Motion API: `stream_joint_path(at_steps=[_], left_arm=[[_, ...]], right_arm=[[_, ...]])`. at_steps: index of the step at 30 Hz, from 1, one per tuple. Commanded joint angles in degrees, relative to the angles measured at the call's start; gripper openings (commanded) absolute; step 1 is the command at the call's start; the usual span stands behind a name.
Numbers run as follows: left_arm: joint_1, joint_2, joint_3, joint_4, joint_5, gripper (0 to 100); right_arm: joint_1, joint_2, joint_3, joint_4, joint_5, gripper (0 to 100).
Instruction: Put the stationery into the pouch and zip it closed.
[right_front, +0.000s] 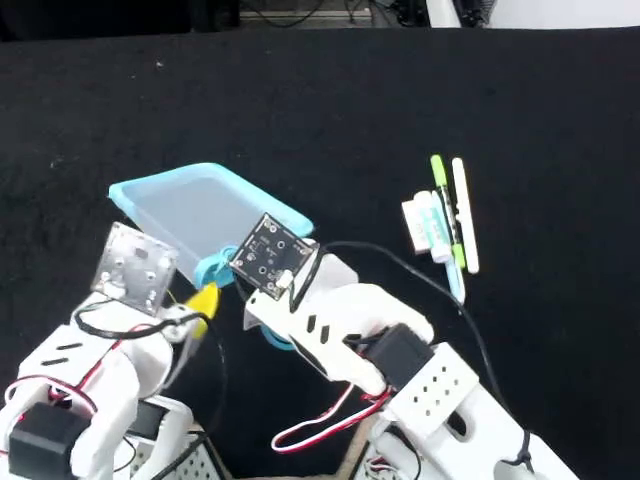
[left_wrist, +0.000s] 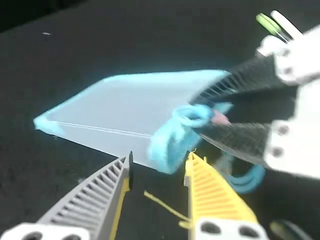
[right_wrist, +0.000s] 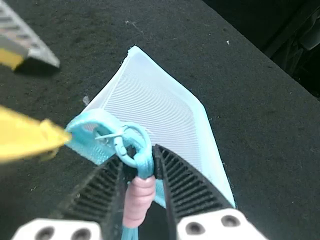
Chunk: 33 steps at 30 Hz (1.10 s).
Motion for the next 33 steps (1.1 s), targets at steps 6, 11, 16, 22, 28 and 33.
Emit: stream_joint_path(at_steps=[6,11,16,22,28,33], left_arm=[[1.19,1.76,-1.19,-1.76,0.35,18],[-7.60,2.02,2.95,-6.15,0.00,18],[-8.66,1.76,8.04,-9.05,-2.55,18],[-8.40,1.67,7.43,-9.14,-2.55,18],[-8.22,1.76,-0.22,-3.43,-2.20,18],[-6.37,2.20,-3.03,-0.44,-1.05,18]], right_arm=[[1.14,-2.15,-1.10,-1.76,-0.09,1.1],[1.14,-2.15,-1.01,-1.76,-0.09,1.1],[1.14,-2.15,-1.10,-1.85,-0.09,1.1],[1.14,-2.15,-1.01,-1.85,-0.09,1.1],[1.14,-2.15,-1.01,-1.85,-0.09,1.1],[1.14,-2.15,-1.19,-1.85,-0.09,1.1]])
